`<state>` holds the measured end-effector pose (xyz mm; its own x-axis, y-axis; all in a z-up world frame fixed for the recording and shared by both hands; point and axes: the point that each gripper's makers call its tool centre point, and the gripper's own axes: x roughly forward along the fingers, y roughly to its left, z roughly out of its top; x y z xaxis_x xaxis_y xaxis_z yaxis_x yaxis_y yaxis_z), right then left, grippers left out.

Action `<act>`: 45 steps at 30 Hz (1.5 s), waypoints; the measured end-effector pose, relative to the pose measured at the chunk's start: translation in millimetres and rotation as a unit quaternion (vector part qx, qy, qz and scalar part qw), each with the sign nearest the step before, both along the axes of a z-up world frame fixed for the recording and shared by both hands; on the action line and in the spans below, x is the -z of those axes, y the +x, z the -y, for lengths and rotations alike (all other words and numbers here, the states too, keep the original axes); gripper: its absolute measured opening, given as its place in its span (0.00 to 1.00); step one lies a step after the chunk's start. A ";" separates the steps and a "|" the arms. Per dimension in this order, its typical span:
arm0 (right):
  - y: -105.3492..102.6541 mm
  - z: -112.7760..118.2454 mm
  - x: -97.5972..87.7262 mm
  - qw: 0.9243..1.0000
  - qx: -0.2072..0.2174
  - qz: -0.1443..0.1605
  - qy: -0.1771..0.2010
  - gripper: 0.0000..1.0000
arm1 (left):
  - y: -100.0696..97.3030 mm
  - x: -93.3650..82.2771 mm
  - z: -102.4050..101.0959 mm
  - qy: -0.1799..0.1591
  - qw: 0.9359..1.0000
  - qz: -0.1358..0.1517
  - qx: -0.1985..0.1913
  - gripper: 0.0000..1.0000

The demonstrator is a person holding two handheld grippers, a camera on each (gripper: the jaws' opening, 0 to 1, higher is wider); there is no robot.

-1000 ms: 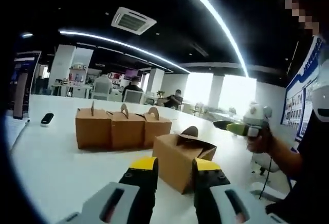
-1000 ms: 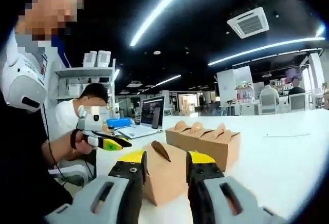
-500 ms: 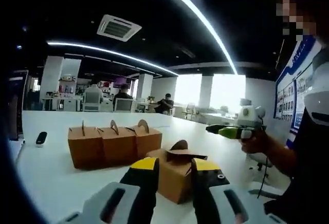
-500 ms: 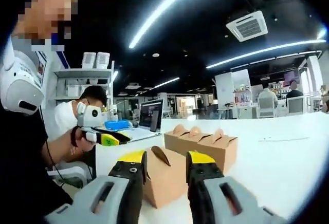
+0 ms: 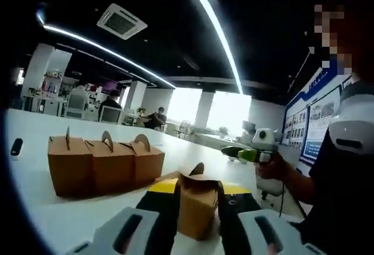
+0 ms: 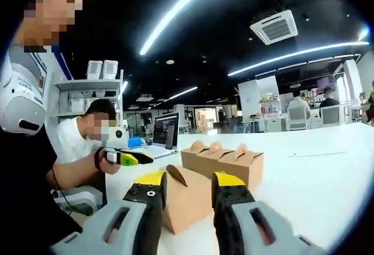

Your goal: Pick up one paper box from the group, open the paper box, and remove the item inside

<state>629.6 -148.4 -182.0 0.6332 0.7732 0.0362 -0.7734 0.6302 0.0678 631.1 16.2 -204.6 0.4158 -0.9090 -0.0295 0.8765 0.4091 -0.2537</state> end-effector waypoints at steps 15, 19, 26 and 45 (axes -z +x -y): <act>9.1 3.2 -0.4 1.000 0.018 0.011 0.001 0.31 | 12.2 18.7 27.6 0.125 0.988 0.046 0.081 0.38; 11.4 4.0 -1.6 1.000 0.015 0.010 0.020 0.31 | 16.6 23.6 31.0 0.127 0.987 0.031 0.095 0.38; 5.5 0.1 0.5 1.000 0.001 0.001 0.008 0.31 | 22.8 29.6 35.8 0.172 0.977 0.055 0.114 0.39; 4.2 -18.9 20.2 0.999 -0.005 -0.012 -0.030 0.29 | 22.8 33.7 48.2 0.182 0.973 0.045 0.136 0.37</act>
<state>633.8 -129.5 -202.2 0.6259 0.7795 -0.0254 -0.7780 0.6263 0.0497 653.9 -32.1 -238.3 0.1780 -0.9217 -0.3448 0.9767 0.2081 -0.0520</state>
